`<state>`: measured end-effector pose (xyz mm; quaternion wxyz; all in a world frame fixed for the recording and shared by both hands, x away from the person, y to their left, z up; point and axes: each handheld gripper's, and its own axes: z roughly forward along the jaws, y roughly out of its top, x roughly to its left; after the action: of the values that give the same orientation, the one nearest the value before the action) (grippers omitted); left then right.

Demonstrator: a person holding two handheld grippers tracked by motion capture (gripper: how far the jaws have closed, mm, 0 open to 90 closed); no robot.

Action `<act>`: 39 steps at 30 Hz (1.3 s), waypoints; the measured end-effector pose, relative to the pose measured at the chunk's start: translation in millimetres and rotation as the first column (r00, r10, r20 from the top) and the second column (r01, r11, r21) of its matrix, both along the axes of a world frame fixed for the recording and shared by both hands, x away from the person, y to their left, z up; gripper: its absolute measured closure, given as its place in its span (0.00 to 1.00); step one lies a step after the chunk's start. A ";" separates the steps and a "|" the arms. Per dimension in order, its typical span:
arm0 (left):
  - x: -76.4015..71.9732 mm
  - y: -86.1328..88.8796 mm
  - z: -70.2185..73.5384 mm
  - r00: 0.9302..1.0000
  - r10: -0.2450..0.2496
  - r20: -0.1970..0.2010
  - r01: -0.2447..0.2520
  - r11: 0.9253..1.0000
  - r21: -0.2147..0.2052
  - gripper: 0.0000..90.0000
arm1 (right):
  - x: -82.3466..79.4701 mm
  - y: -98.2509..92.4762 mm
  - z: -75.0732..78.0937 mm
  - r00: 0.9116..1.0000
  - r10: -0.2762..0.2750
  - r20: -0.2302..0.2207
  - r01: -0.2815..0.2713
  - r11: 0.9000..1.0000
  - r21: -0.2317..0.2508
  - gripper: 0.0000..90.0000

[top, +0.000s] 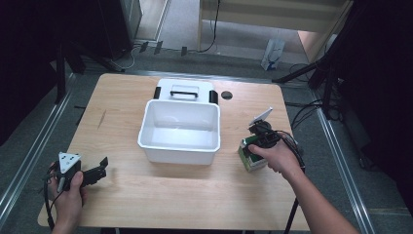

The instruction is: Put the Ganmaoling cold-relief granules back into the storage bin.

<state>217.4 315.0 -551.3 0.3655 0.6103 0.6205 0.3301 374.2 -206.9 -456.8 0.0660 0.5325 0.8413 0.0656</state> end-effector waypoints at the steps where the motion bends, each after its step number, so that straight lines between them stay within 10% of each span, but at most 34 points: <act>1: 0.0 0.0 0.0 1.000 0.000 0.000 0.000 1.000 -0.001 0.04 | 0.1 0.8 2.2 1.000 0.004 0.000 -0.004 1.000 0.003 0.19; 16: -0.4 -0.2 -0.1 1.000 -0.002 0.001 0.002 1.000 0.002 0.04 | 4.4 10.8 45.0 0.981 0.178 0.073 -0.181 0.982 0.044 0.19; 27: -0.6 1.3 0.0 1.000 0.004 0.001 -0.004 1.000 -0.006 0.04 | 6.8 25.5 78.5 0.932 0.344 0.111 -0.350 0.936 0.034 0.19; 34: -0.7 1.3 -0.1 1.000 0.003 0.004 -0.003 1.000 -0.010 0.04 | 8.4 40.8 99.5 0.885 0.447 0.128 -0.454 0.890 0.032 0.19; 39: -0.8 1.6 0.0 1.000 0.000 0.005 0.000 1.000 -0.008 0.04 | 10.4 50.2 105.6 0.878 0.461 0.126 -0.467 0.884 0.021 0.19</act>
<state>216.7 316.6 -551.3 0.3697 0.6079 0.6209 0.3291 384.6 -156.7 -351.2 0.0840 0.3122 0.9370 0.1319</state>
